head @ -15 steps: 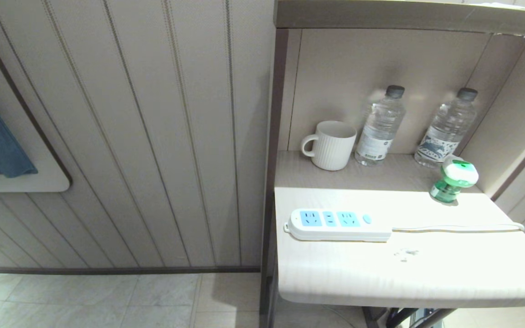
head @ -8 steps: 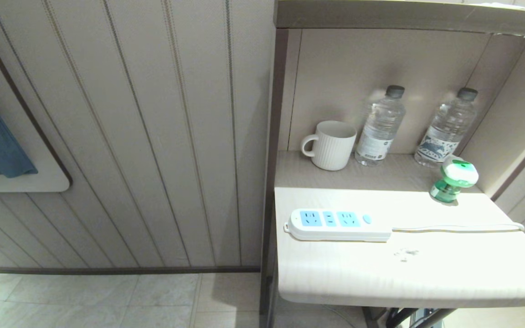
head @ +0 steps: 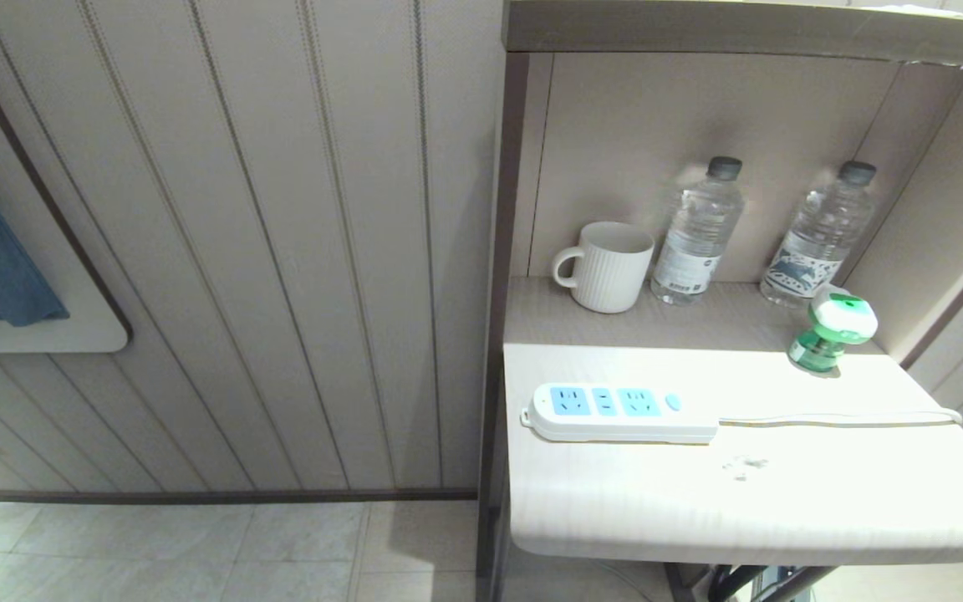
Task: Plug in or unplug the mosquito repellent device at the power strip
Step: Pick up the mosquito repellent liquid
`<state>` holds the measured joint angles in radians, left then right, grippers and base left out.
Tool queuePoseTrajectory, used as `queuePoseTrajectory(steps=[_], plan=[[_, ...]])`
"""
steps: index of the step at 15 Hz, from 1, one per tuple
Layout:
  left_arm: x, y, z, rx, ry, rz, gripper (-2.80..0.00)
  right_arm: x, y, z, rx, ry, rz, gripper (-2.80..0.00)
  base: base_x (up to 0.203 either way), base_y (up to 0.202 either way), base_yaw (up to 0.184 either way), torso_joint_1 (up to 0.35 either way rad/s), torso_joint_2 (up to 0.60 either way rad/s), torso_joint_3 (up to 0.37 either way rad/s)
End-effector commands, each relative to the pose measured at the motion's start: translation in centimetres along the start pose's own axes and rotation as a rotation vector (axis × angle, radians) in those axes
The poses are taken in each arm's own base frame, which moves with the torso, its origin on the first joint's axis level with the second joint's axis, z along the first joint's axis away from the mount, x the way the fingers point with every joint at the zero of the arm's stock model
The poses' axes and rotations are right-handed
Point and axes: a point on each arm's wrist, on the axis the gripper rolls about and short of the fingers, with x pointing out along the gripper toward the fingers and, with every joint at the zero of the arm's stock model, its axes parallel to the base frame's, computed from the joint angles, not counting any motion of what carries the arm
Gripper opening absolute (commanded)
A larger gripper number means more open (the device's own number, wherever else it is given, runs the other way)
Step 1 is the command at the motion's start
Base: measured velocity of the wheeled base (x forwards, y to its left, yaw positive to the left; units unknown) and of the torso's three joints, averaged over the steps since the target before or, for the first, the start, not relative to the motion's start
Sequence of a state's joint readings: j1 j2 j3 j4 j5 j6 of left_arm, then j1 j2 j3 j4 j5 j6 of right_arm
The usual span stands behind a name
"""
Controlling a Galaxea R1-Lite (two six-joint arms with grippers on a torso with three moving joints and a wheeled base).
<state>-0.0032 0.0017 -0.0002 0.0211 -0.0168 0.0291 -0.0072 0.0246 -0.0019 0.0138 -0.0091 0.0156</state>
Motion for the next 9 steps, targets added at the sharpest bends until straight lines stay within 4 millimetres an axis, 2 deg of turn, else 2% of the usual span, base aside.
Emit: queuePoseTrajectory(steps=[1,6,8,9], plan=[[0.0,0.0,0.0,-0.002,0.002,0.000,-2.80,0.3,0.0,0.1,-0.014,0.038,0.003,-2.80,0.000,0.000,0.000,0.000,0.00,0.000],[0.0,0.0,0.0,0.000,0.002,0.000,-2.80,2.2,0.0,0.3,-0.015,0.285,0.024,-2.80,0.000,0.000,0.000,0.000,0.00,0.000],[0.0,0.0,0.0,-0.001,0.001,0.000,-2.80,2.3,0.0,0.8,-0.013,0.246,0.025,-2.80,0.000,0.000,0.000,0.000,0.00,0.000],[0.0,0.0,0.0,-0.001,0.002,0.000,-2.80,2.8,0.1,2.0,-0.011,0.146,0.022,-2.80,0.000,0.000,0.000,0.000,0.00,0.000]])
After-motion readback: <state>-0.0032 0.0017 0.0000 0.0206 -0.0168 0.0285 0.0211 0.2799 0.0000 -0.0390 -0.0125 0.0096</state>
